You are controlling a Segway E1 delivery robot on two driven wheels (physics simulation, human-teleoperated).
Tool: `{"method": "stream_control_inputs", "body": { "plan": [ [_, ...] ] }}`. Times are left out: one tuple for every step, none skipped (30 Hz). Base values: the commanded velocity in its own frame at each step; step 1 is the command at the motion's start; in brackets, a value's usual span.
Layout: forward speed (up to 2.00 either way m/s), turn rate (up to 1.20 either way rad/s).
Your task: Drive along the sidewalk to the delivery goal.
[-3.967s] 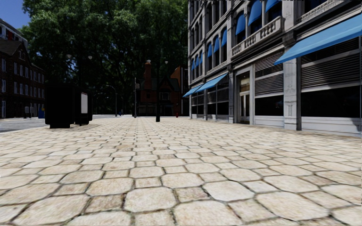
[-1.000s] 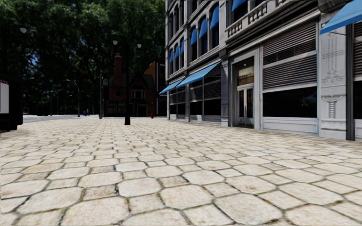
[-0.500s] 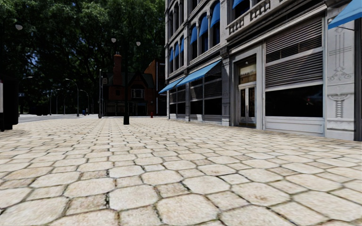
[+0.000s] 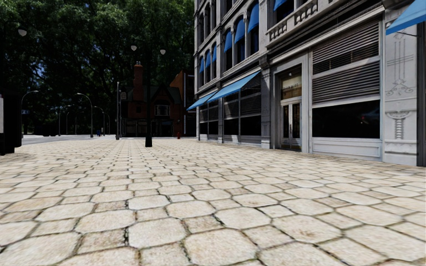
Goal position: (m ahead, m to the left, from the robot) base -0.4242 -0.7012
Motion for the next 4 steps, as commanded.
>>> {"method": "stream_control_inputs", "body": {
  "plan": [
    [0.00, 0.00],
    [0.00, 0.00],
    [0.00, 0.00],
    [0.00, 0.00]
  ]
}}
